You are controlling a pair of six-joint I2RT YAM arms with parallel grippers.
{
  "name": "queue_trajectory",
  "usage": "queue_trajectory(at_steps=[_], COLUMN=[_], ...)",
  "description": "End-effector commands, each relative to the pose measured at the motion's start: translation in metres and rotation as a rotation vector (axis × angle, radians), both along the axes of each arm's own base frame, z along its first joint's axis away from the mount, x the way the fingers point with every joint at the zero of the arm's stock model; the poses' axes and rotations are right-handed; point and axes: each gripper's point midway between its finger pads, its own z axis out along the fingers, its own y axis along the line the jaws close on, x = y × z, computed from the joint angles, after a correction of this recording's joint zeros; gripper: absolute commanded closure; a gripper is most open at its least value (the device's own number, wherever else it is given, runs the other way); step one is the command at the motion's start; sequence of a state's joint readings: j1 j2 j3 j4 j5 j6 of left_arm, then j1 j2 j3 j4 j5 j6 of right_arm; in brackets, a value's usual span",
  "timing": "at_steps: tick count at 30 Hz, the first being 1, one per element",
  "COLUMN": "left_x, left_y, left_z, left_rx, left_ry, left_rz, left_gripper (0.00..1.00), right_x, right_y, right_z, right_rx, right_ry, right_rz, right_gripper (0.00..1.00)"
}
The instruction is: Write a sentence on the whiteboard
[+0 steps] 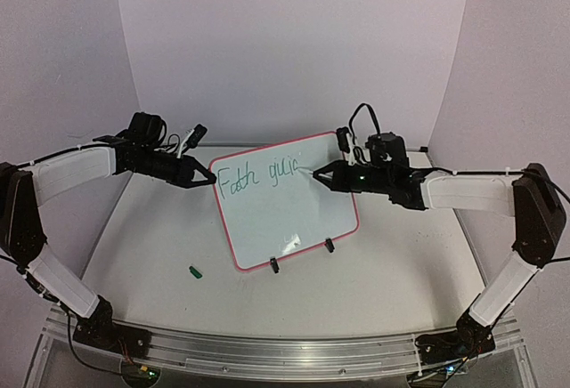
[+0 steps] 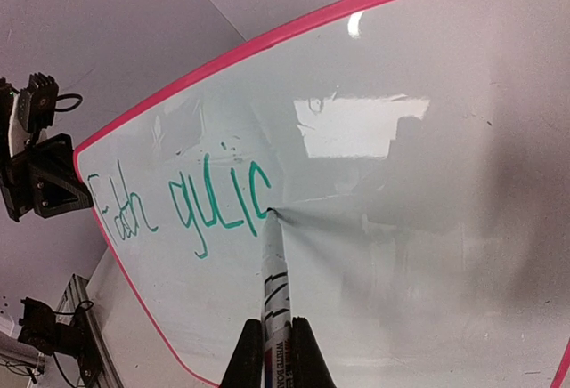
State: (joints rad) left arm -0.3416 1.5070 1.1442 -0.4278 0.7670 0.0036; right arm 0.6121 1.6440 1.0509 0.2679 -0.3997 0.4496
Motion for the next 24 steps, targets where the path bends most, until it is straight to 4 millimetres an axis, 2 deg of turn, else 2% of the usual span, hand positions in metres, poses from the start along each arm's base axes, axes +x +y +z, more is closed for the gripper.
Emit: queue_trajectory(at_steps=[1, 11, 24], left_x=[-0.020, -0.020, -0.020], left_y=[-0.007, -0.007, -0.007], left_z=[-0.038, -0.038, -0.039], left_rx=[0.114, 0.115, 0.117], left_ry=[0.045, 0.046, 0.048], left_rz=[-0.071, -0.072, -0.071], left_gripper=[1.00, 1.00, 1.00], right_x=[0.019, 0.031, 0.019], right_y=[-0.003, 0.004, 0.000], right_z=[0.034, 0.053, 0.024], right_rx=[0.018, 0.034, 0.012], right_ry=[-0.080, -0.123, -0.058], right_rz=[-0.063, -0.065, -0.050], right_gripper=[1.00, 1.00, 1.00])
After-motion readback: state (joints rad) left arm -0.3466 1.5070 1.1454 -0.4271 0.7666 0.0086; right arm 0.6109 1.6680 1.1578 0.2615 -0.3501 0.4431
